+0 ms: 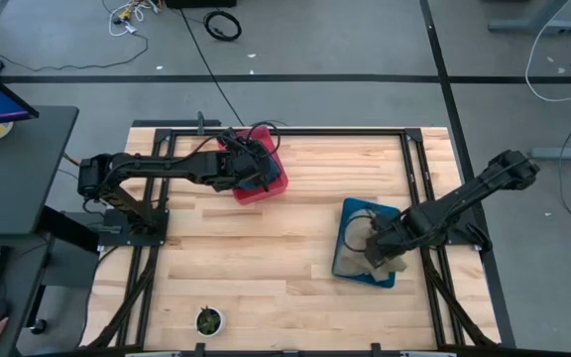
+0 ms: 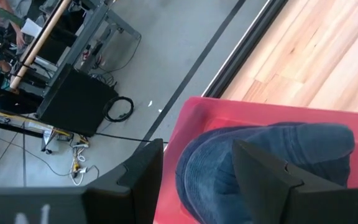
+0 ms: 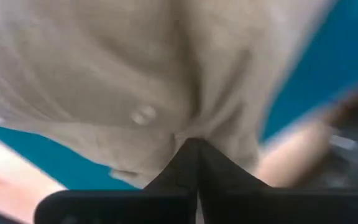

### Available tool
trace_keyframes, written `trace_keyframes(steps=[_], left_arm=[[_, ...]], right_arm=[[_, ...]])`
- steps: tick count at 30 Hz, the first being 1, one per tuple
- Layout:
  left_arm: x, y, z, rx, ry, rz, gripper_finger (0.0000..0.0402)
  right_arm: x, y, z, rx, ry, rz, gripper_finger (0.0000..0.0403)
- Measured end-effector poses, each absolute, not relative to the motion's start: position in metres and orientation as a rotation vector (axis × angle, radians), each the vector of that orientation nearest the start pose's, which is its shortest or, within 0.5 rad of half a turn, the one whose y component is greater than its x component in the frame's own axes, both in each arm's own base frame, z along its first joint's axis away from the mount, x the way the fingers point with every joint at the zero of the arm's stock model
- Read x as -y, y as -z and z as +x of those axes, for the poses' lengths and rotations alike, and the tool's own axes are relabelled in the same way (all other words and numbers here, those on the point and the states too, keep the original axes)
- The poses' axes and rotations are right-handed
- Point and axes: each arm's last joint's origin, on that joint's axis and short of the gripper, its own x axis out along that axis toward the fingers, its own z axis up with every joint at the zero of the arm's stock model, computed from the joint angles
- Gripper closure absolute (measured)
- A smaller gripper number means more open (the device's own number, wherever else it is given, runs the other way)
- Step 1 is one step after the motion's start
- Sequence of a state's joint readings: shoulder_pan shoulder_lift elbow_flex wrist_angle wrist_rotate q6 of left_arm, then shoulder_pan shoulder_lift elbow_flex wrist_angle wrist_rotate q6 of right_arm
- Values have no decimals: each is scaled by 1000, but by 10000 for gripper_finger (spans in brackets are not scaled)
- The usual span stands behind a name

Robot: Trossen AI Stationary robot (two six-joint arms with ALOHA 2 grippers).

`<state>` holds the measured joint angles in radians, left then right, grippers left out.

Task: Pick & Place hat
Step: Put the brown cap into the blue bin

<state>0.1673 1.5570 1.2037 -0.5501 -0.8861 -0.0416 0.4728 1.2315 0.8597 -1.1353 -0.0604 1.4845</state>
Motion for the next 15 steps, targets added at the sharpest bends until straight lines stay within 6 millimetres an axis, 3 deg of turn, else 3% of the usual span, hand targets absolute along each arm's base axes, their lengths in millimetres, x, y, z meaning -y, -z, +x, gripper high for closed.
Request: trace_keyframes(steps=[3,6,10,15], left_arm=[[-75,-271,312,-867,-994,298,205],[-75,-271,312,-867,-994,298,205],[-75,-271,312,-865,-996,296,205],[-75,-271,312,-851,-1007,272,205]], right_arm=[[-91,-210,178,-1357,606,913,397],[-91,-211,189,-1278,516,946,395],[-81,-206,190,-1257,599,949,400],[-70,-173,183,-1335,731,964,400]])
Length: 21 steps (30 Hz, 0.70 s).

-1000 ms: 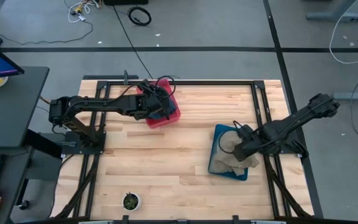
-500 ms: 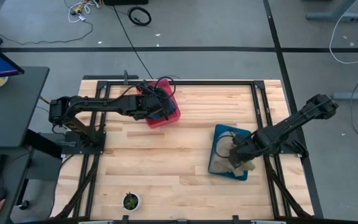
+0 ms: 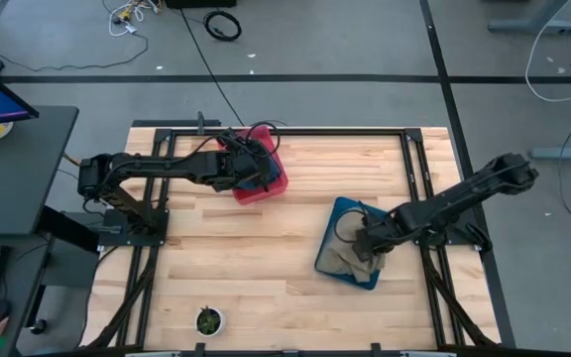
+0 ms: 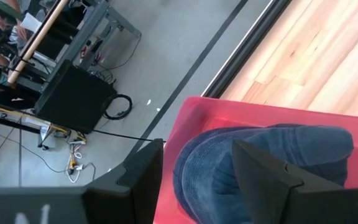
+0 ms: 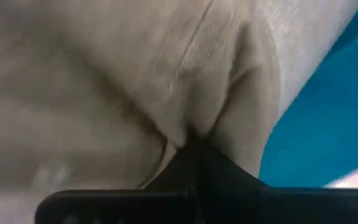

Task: Pick & Place hat
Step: Put the brown cap into the blue bin

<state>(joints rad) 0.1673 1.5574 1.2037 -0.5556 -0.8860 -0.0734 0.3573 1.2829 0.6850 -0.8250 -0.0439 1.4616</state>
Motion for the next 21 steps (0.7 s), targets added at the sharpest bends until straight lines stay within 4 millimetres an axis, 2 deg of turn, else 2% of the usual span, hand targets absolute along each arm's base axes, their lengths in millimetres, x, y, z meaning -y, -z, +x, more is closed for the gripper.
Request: trace_keyframes(steps=[3,6,12,17,21], left_arm=[[-75,-271,312,-848,-1007,272,205],[-75,-271,312,-848,-1006,272,205],[-76,-272,313,-841,-1007,271,205],[-76,-272,313,-842,-1006,272,205],[-75,-270,312,-873,-955,274,205]], right_arm=[[-61,-157,179,-1350,775,981,401],[-52,-152,178,-1343,803,966,400],[-29,-155,184,-1261,856,885,398],[-6,-156,184,-1225,907,753,398],[2,-174,190,-1219,858,741,397]])
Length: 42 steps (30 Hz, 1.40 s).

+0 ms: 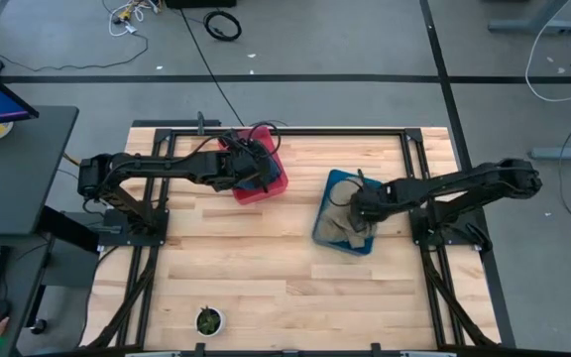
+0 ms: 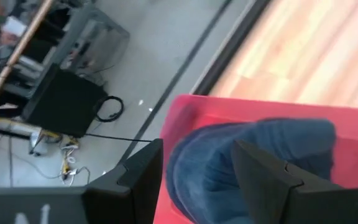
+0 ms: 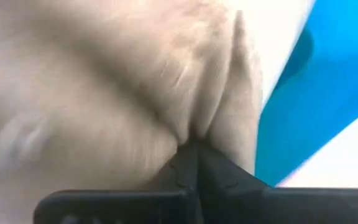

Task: Pick & Place hat
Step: Put the brown cap into the blue bin, then return to Home Position

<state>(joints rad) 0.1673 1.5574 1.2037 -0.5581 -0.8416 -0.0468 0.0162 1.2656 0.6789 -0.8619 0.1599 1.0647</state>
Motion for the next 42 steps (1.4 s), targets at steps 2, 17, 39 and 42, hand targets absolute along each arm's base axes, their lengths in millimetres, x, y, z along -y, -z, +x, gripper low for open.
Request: trace_keyframes(steps=[2,17,39,42], left_arm=[[-72,-269,313,-898,-906,294,205],[-29,-299,291,-859,-757,376,205],[-33,-273,162,-199,-476,82,205],[-31,-266,155,-186,-462,78,205]], right_arm=[[2,-194,197,-1181,798,720,397],[3,-310,217,-990,541,340,397],[9,-276,121,-224,268,122,397],[10,-264,110,-189,274,131,397]])
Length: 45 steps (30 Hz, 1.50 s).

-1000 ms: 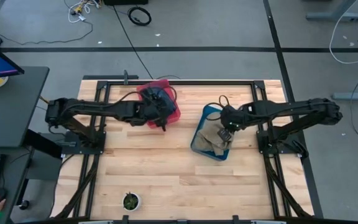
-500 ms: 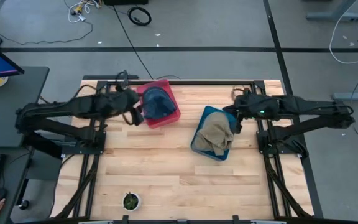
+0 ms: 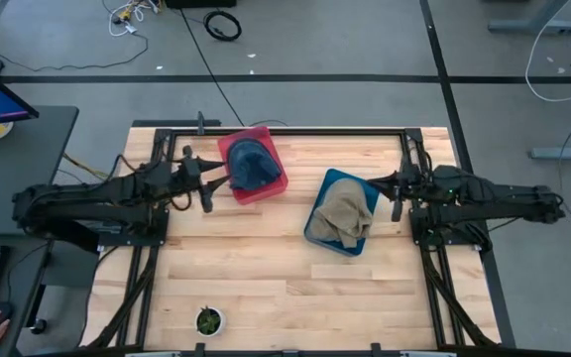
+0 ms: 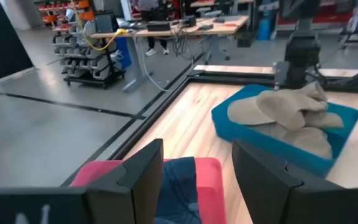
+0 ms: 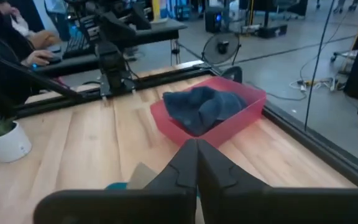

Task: Pick & Place hat
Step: Return to Home Position

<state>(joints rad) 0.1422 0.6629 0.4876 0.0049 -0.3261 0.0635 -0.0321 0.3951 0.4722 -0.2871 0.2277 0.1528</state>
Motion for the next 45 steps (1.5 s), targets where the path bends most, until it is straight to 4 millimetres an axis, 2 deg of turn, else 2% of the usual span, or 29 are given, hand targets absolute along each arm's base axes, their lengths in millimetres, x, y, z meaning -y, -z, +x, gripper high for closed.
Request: trace_keyframes(steps=[6,12,18,27,31,37,45], left_arm=[[-28,-256,131,-111,-463,67,205],[-24,-227,111,-65,-411,74,205],[-20,-203,106,61,-320,95,205],[-20,-180,104,110,-291,143,205],[-19,-179,105,90,-266,143,205],[-19,-180,104,103,-269,174,205],[-19,-169,105,4,-260,59,204]], right_arm=[[11,-241,87,-101,285,137,397],[11,-222,74,-5,283,153,397],[12,-218,77,28,333,153,397],[11,-190,90,68,273,92,397],[11,-172,96,63,268,107,397],[11,-174,96,76,260,80,397],[11,-172,96,58,262,52,397]])
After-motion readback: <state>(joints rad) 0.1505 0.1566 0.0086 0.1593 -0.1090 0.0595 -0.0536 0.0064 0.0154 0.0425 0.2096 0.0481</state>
